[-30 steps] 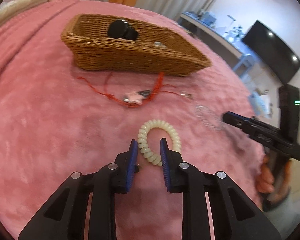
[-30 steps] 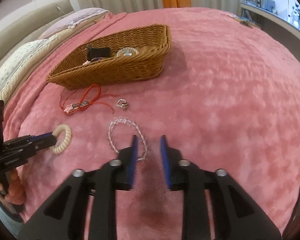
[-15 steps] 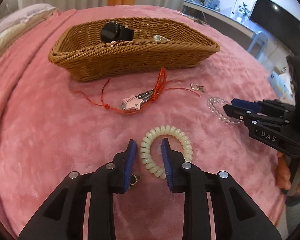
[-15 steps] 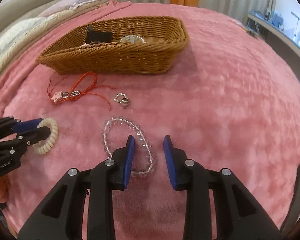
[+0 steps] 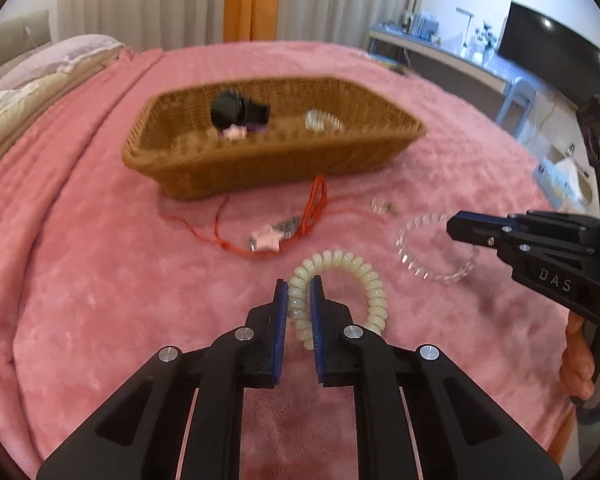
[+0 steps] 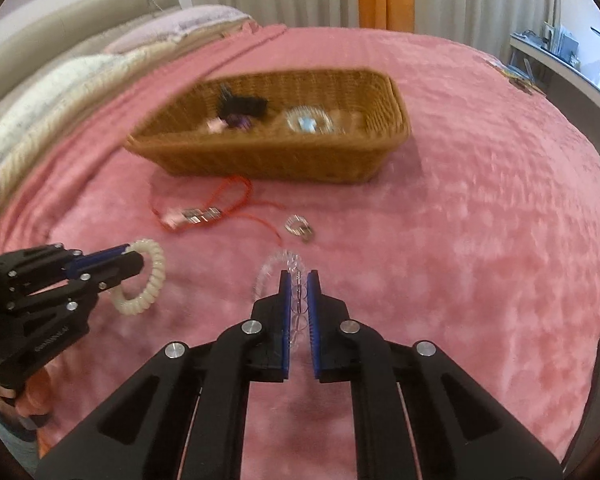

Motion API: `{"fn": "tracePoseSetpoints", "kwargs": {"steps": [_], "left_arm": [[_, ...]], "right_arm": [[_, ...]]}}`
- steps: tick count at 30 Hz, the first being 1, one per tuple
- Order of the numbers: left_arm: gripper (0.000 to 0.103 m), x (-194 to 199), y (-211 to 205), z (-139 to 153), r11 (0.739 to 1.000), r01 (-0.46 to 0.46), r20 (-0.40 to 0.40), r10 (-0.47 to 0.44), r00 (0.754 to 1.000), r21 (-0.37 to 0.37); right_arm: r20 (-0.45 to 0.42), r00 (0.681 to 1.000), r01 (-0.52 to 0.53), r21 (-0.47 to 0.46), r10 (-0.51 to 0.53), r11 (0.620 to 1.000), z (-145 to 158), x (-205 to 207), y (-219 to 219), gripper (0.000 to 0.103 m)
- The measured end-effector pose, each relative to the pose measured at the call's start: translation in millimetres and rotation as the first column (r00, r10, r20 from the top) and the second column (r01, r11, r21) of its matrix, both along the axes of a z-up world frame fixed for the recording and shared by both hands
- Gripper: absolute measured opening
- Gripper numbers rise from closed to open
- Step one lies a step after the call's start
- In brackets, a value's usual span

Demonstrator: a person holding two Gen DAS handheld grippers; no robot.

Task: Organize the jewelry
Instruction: 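Carry both bracelets over the basket and open both tools to drop them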

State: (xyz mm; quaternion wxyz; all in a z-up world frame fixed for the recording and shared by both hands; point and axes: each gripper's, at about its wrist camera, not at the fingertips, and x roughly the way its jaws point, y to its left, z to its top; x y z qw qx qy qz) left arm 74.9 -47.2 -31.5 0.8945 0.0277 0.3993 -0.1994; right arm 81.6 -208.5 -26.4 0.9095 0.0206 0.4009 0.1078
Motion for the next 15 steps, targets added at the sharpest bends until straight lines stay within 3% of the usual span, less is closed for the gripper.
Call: {"fn": "tracePoseSetpoints", "kwargs": {"steps": [7, 15], "left_arm": [[0.01, -0.8, 8.2, 40.3, 0.999, -0.004, 0.087, 0.008, 0.996, -0.048], [0.01, 32.1, 11.0, 75.1, 0.997, -0.033, 0.15, 0.043, 0.988, -0.069]], "right_arm": [[0.071, 0.997, -0.018, 0.037, 0.016, 0.999, 39.7, -5.5, 5.8, 0.006], [0.153, 0.988, -0.007, 0.089, -0.007, 0.996, 90.7, 28.0, 6.3, 0.006]]}}
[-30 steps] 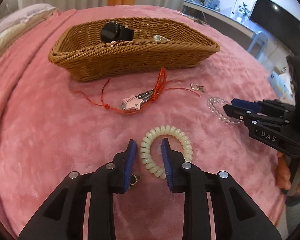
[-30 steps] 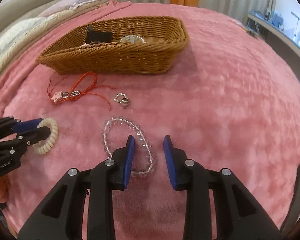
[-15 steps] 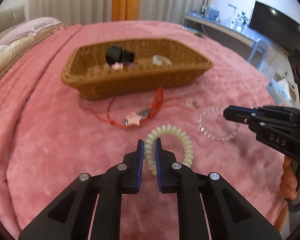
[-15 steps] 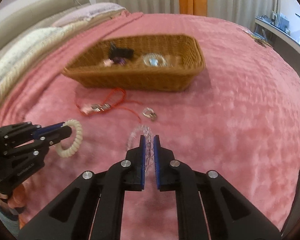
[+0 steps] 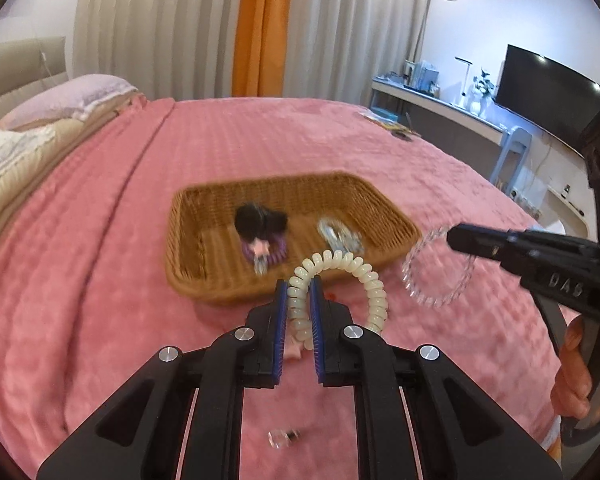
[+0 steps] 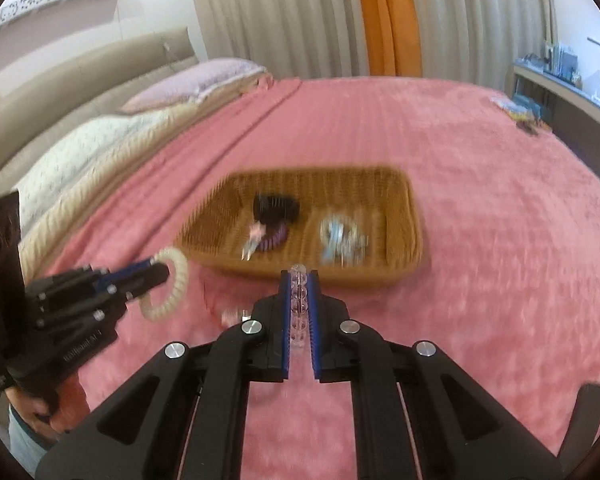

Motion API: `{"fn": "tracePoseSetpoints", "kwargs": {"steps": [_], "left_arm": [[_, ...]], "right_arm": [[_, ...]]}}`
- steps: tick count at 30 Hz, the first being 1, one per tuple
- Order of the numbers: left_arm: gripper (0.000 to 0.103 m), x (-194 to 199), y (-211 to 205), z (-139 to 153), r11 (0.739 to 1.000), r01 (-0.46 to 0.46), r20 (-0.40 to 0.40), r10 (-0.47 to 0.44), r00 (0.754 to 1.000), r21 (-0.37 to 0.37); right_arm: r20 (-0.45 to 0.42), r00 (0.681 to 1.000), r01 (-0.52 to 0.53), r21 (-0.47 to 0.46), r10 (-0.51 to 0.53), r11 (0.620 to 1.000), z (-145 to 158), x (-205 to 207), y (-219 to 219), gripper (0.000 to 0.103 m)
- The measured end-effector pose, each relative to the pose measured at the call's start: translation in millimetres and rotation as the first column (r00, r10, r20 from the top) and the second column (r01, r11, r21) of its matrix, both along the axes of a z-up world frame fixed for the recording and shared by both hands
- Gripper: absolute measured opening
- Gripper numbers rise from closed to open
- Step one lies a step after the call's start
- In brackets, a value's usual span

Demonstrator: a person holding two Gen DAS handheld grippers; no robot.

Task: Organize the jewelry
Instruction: 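Carry both bracelets over the basket and open both tools to drop them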

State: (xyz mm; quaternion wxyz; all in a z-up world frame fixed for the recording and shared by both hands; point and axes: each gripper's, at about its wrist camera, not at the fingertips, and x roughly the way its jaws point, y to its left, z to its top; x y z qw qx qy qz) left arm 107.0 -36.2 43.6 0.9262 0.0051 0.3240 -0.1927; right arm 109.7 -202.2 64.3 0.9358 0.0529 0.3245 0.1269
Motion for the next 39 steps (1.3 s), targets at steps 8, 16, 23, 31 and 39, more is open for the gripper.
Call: {"fn": "tracePoseSetpoints", "kwargs": {"steps": [8, 16, 23, 31, 39], "left_arm": [[0.01, 55.7, -7.0, 4.5, 1.0, -0.03, -0.005, 0.03, 1.0, 0.0], [0.01, 102.2, -15.5, -27.0, 0.998, -0.057, -0.078, 0.059, 0.995, 0.032], [0.01, 115.0, -20.6, -44.3, 0.996, -0.057, -0.101, 0.064, 0.993, 0.066], [0.018, 116.0, -23.4, -51.7, 0.995, -0.06, -0.111, 0.068, 0.991, 0.077], [0.05, 80.6, -0.3, -16.5, 0.998, -0.062, -0.036, 0.061, 0.997, -0.026]], "right_arm": [[-0.012, 1.0, 0.02, -0.001, -0.02, 1.0, 10.7, 70.2, 7.4, 0.006], [-0.17, 0.985, -0.028, 0.085, 0.042, 0.996, -39.1, 136.4, 16.0, 0.006], [-0.201, 0.98, 0.019, 0.039, -0.011, 0.999, -63.2, 154.2, 6.5, 0.006], [-0.211, 0.977, 0.043, 0.042, -0.033, 0.998, -71.4, 155.7, -6.3, 0.007], [-0.085, 0.995, 0.06, -0.006, -0.06, 0.998, -33.2, 107.7, -9.1, 0.044]]}}
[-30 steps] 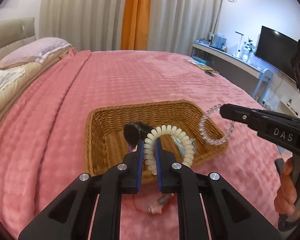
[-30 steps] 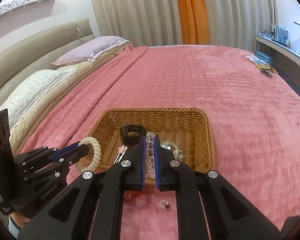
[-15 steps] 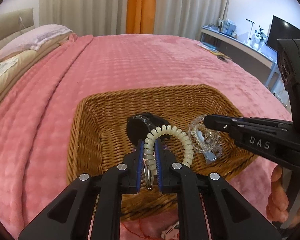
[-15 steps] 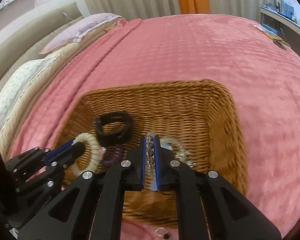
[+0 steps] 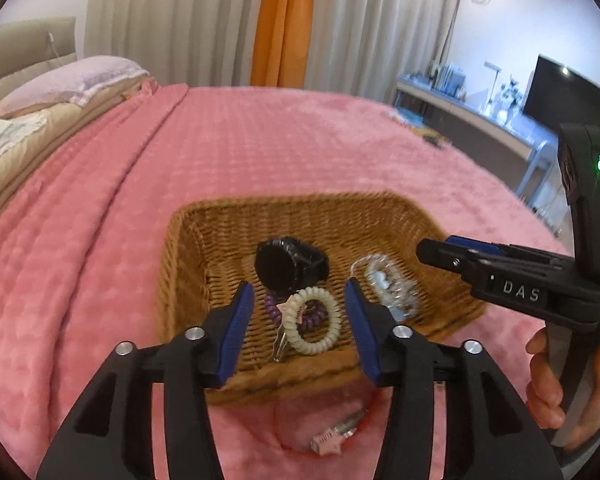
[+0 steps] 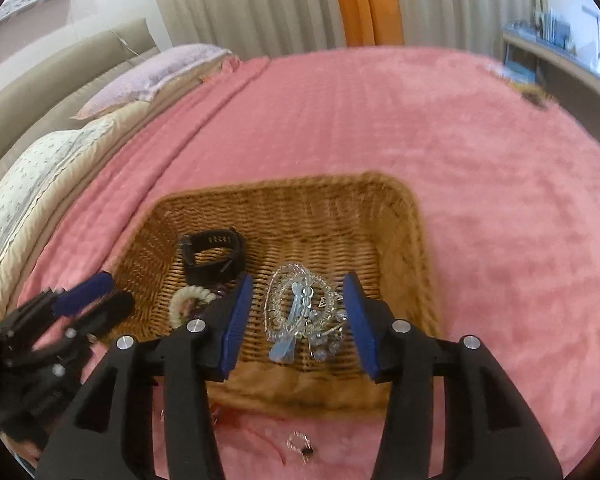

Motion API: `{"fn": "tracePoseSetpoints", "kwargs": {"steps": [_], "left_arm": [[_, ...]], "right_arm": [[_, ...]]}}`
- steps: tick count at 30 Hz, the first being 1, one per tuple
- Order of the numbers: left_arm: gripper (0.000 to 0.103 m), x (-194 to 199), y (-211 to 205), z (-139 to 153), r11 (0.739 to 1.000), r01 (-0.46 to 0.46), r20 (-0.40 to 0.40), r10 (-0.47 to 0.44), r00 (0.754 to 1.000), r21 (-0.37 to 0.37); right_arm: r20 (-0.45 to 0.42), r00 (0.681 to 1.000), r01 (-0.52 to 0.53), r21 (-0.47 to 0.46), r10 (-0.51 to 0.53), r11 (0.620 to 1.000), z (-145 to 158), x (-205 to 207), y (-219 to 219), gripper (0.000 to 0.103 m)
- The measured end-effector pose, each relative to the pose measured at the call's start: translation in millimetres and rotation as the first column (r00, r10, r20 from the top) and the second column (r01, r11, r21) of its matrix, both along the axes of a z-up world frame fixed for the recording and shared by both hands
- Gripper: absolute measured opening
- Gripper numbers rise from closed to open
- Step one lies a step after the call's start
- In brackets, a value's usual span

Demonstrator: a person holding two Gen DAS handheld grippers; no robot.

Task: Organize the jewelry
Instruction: 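Carry both bracelets over the basket and open both tools to drop them, then grasp the red cord with the left tool while the right tool grasps the silver earring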

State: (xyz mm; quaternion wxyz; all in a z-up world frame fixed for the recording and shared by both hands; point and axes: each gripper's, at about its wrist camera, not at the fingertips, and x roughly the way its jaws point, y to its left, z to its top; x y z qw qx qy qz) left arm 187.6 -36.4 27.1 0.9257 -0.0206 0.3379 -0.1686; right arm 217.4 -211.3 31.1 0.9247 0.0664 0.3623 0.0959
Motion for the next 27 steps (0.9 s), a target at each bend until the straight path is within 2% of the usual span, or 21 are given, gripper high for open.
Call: {"fn": "tracePoseSetpoints", "kwargs": {"steps": [2, 7, 14, 19, 27], "left_arm": [[0.053, -15.8, 6.7, 13.2, 1.0, -0.005, 0.033, 0.005, 0.999, -0.021], [0.053, -55.7, 18.6, 39.9, 0.998, 0.004, 0.095, 0.002, 0.996, -0.056], [0.053, -104.5, 30.1, 47.9, 0.997, 0.013, 0.134, -0.003, 0.991, -0.079], [0.053, -120.4, 43.1, 30.9, 0.994, 0.022, 0.095, -0.011, 0.995, -0.108], [0.053, -125.5, 57.6, -26.3, 0.996, -0.012, -0.036, 0.009, 0.999, -0.093]], "right_arm": [[0.036, 0.999, -0.004, -0.006, 0.004, 1.0, 13.0, -19.0, 0.5, 0.044], [0.094, 0.995, -0.017, -0.008, 0.018, 1.0, 32.4, -59.9, 0.1, 0.044], [0.119, 0.992, -0.037, -0.026, 0.04, 0.999, 30.2, -106.9, 3.3, 0.044], [0.087, 0.995, -0.045, -0.04, 0.049, 0.998, 8.5, -117.4, 4.5, 0.044], [0.004, 1.0, -0.019, -0.044, 0.019, 0.999, -40.1, -104.7, 2.6, 0.044]]}}
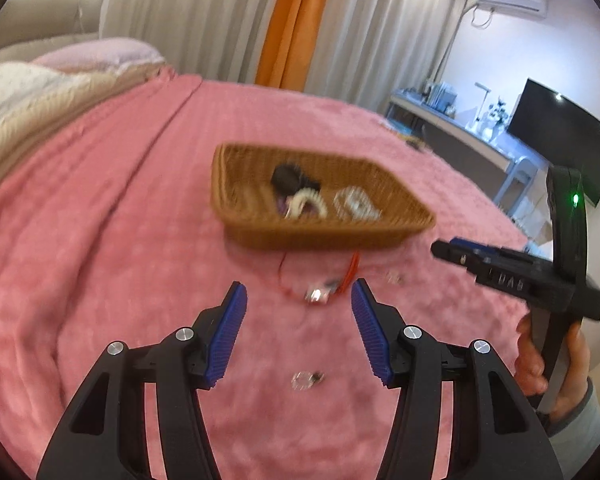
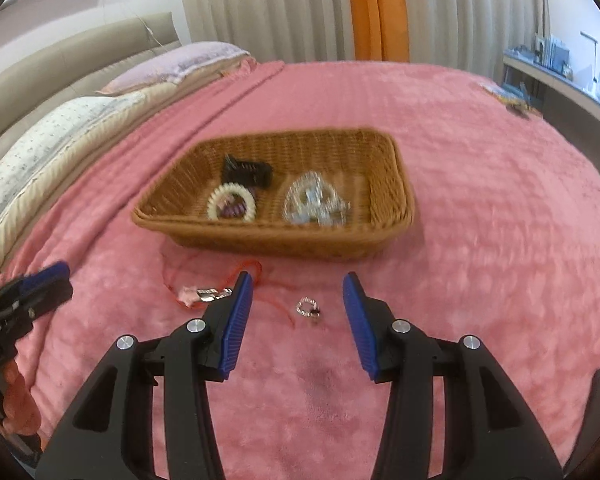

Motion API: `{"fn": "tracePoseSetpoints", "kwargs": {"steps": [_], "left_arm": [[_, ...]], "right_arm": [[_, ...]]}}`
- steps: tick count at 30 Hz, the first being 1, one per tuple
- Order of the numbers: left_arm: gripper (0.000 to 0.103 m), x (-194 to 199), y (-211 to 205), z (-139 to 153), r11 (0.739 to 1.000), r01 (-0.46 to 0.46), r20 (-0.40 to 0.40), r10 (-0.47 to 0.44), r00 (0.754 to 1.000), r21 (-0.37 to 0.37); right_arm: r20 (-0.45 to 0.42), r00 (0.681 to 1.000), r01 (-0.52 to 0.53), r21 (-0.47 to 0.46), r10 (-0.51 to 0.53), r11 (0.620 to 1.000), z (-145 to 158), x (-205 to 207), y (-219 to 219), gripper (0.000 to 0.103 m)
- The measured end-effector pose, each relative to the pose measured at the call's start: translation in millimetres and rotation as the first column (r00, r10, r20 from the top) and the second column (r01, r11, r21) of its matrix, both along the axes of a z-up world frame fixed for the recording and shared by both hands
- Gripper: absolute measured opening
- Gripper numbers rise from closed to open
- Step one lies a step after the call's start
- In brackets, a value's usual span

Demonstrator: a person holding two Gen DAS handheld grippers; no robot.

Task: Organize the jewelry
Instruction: 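Grasp the red cord with the left tool while the right tool grasps the silver earring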

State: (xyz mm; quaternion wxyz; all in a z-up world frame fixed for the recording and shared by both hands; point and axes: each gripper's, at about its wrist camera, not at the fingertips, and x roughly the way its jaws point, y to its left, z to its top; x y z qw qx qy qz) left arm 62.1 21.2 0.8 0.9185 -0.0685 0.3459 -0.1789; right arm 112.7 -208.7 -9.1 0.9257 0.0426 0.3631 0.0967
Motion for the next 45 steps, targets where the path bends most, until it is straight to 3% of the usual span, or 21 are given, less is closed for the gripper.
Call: {"fn": "tracePoseSetpoints", "kwargs": {"steps": [8, 14, 24, 30, 33, 34, 39, 45], "left_arm": [[0.053, 12.1, -2.8, -29.0, 1.0, 0.013, -0.066, -0.013, 0.998, -0.001], [0.052, 27.7, -36.9, -27.3, 0.995, 0.094, -0.064, -0.091, 0.994, 0.045], [0.051, 68.9, -91.3, -32.7, 0.964, 0.22, -0.137, -0.201, 0.97, 0.147], [0.031, 91.5, -106.6, -54.3, 0.961, 0.205, -0.189, -0.17, 0.967, 0.184], [0.007, 94.7, -108.5, -57.5, 0.961, 0.203, -0.19, -0.167, 0.967, 0.188], [0.002, 93.7, -108.9, -57.0, 0.961, 0.206, -0.184, -0.172, 0.968, 0.185], [0.002, 79.3, -103.3, -46.7, 0.964, 0.224, -0.157, -0.201, 0.967, 0.142], [0.002, 48.6, -60.8, -19.8, 0.973, 0.215, -0.144, -0.226, 0.963, -0.088]], "right_arm": [[-0.05, 0.998, 0.024, -0.017, -0.025, 1.0, -31.8, 14.2, -2.9, 0.044], [-0.066, 0.997, 0.027, -0.018, -0.028, 0.999, -41.9, 22.7, -6.3, 0.04], [-0.069, 0.997, 0.014, -0.012, -0.015, 1.0, -51.9, 20.9, -10.4, 0.039], [-0.069, 0.998, -0.004, -0.019, 0.002, 1.0, -53.7, 20.8, -3.7, 0.039], [-0.079, 0.997, -0.001, 0.006, 0.001, 1.0, -55.9, 22.5, -8.5, 0.039], [-0.081, 0.997, 0.0, 0.011, 0.001, 1.0, -56.5, 22.8, -9.2, 0.039], [-0.072, 0.997, -0.011, 0.016, 0.012, 1.0, -56.9, 20.5, -9.8, 0.039], [-0.06, 0.998, -0.017, 0.021, 0.019, 1.0, -56.2, 17.6, -10.1, 0.039]]}}
